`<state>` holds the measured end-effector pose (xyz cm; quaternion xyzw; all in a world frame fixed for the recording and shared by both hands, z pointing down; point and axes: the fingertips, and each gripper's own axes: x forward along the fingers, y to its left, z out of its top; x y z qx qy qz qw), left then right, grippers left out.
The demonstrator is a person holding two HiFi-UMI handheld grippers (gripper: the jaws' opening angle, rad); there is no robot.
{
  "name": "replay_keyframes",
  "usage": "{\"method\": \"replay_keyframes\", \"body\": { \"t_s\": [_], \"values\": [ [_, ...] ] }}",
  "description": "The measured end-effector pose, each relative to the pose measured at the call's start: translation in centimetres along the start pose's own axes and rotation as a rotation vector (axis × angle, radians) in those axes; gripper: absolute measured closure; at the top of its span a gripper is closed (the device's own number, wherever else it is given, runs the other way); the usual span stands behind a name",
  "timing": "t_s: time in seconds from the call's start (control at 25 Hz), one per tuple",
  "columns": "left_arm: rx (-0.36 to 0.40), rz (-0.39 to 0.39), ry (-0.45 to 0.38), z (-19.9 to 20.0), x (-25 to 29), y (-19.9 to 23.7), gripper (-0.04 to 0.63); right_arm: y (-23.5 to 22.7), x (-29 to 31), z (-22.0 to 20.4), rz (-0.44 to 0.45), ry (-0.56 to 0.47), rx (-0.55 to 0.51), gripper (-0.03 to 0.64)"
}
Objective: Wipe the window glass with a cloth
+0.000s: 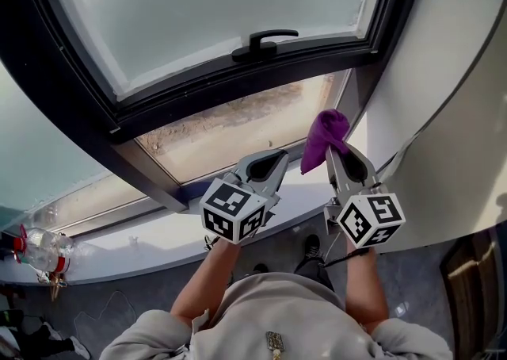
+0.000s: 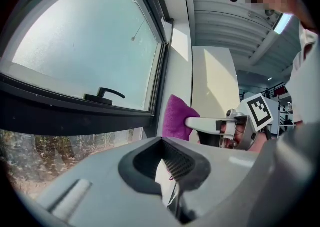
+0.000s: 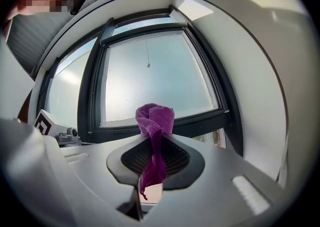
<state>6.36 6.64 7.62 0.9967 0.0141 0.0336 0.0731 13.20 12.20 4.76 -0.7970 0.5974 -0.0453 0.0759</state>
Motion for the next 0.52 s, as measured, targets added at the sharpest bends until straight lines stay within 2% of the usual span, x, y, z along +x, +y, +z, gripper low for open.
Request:
{"method": "replay_keyframes", "body": {
  "t_s": [0.52],
  "values": [
    [0.008, 0.013, 0.006, -0.1, -1.5, -0.8, 0.595, 0.6, -1.1, -0.2, -0.006, 0.001, 0.001, 0.545]
  ]
}}
